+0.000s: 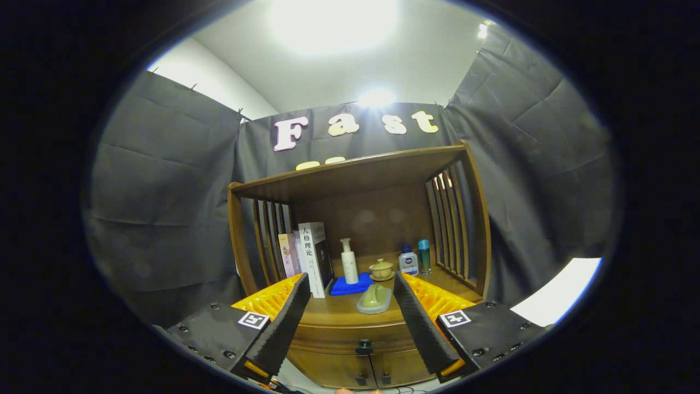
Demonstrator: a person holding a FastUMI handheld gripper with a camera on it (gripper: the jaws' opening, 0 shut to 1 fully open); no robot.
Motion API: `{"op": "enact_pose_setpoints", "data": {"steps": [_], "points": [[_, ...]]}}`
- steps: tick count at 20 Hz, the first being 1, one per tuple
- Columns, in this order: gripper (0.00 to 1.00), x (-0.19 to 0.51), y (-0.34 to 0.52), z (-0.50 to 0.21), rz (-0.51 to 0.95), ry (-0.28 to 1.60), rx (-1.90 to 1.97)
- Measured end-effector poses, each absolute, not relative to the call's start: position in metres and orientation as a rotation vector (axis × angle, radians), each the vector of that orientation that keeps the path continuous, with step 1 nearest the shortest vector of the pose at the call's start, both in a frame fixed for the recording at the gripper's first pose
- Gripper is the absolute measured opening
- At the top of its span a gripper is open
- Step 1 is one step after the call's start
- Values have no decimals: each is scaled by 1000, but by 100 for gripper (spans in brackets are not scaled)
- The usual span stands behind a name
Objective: Pull open the drawer, take out the items inside it, and place them on the countertop above the cabinet.
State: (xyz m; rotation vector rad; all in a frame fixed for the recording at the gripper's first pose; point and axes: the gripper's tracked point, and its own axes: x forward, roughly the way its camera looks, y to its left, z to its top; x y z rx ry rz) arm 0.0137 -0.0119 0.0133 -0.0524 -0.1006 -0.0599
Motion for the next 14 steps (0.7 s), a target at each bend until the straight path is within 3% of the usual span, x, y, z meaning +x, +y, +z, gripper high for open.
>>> {"op": "enact_pose_setpoints", "data": {"steps": [14], "points": [[97,0,-35,-11,-66,-33,-57]]}}
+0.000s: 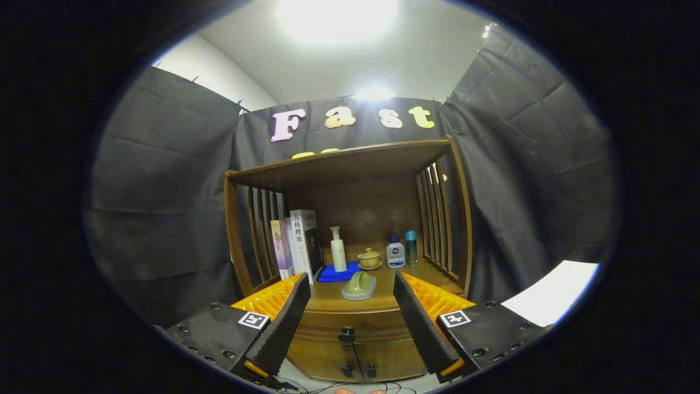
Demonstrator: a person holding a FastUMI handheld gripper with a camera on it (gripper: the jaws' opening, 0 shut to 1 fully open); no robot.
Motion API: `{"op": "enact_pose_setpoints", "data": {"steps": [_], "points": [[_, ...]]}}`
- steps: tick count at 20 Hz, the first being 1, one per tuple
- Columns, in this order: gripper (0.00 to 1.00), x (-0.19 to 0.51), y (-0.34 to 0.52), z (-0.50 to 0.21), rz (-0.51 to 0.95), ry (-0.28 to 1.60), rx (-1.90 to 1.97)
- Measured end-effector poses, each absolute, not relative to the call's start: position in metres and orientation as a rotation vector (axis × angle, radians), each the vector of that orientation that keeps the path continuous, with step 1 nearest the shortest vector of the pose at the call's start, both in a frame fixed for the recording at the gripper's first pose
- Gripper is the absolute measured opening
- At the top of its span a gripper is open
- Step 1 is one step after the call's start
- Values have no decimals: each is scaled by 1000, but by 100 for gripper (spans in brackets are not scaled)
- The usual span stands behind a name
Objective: Pull open the drawer, take out the items inside it, and place them on the countertop above the cabinet.
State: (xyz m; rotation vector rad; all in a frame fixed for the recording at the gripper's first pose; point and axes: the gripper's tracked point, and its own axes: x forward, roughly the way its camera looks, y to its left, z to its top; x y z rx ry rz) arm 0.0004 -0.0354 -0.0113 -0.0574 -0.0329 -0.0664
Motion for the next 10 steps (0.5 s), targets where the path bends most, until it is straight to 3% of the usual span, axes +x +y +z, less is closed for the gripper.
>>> {"op": "enact_pose_setpoints", "data": {"steps": [10], "points": [[97,3,-38,-14,-71,-28,-47]]}}
